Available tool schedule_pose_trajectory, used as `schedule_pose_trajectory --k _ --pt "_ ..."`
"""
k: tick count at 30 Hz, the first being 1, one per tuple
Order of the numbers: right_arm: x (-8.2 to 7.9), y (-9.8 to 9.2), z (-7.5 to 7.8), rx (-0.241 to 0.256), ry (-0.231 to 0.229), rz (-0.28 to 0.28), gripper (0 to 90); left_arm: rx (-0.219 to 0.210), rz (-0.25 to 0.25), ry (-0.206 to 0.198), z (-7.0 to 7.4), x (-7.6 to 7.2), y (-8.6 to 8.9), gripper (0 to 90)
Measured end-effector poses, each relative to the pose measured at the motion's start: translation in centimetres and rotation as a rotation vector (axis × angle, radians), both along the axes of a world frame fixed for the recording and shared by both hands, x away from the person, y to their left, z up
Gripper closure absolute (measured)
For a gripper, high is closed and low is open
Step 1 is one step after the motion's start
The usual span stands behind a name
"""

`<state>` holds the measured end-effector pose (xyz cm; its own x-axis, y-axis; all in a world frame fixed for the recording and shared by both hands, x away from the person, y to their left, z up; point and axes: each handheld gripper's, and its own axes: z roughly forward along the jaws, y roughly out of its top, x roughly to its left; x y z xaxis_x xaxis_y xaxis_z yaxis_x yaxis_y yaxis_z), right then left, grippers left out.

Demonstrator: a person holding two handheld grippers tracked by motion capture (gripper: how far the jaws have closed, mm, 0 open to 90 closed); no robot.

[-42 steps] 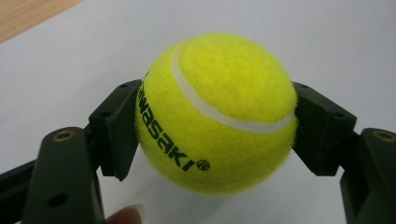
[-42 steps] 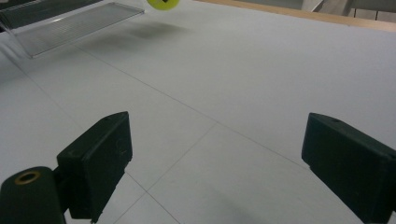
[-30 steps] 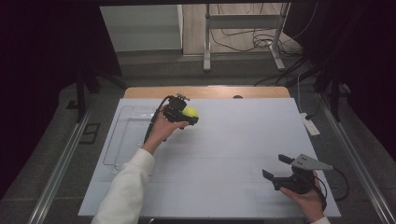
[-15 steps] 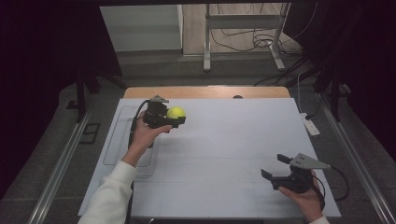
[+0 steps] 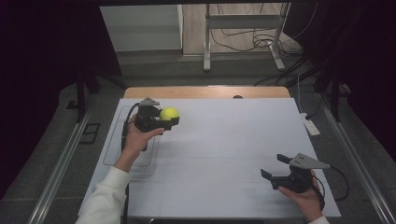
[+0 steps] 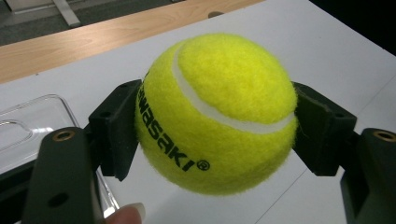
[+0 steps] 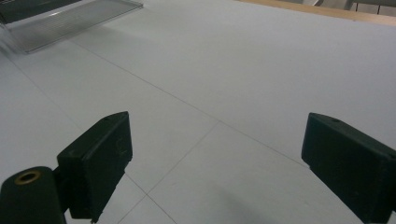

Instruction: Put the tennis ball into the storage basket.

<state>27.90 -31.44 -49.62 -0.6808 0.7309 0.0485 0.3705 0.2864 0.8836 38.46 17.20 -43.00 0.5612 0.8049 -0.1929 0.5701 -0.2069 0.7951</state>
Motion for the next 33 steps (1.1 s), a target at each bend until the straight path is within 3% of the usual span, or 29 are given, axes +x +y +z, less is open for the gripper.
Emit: schedule_pose_trajectory --k 33 --pt "0.1 0.1 0.0 0.000 0.002 0.000 9.2 -0.008 0.047 -0.050 1.5 -0.9 1.5 26.6"
